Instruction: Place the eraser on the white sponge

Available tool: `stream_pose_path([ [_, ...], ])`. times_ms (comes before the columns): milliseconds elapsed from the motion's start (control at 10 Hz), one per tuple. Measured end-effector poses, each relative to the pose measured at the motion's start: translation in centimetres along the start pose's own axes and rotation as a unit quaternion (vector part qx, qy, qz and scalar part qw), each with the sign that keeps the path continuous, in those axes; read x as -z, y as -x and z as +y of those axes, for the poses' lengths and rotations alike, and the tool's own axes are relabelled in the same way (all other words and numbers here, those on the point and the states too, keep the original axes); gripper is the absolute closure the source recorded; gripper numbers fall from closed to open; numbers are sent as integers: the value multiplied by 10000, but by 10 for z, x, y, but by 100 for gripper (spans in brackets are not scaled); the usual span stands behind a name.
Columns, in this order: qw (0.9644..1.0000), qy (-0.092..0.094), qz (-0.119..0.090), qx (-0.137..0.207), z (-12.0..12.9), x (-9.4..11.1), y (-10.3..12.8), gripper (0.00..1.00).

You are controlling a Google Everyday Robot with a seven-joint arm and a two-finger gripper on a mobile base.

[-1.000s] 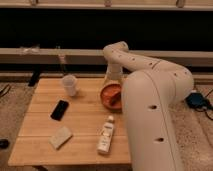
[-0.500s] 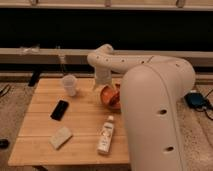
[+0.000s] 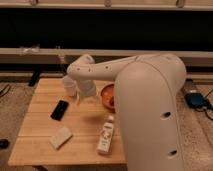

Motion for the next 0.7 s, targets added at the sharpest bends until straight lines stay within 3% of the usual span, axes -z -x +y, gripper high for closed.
stream_pose_path([
  [400, 9988, 152, 340, 309, 52, -15, -3, 20],
  [700, 9977, 299, 415, 446, 97, -24, 8, 20],
])
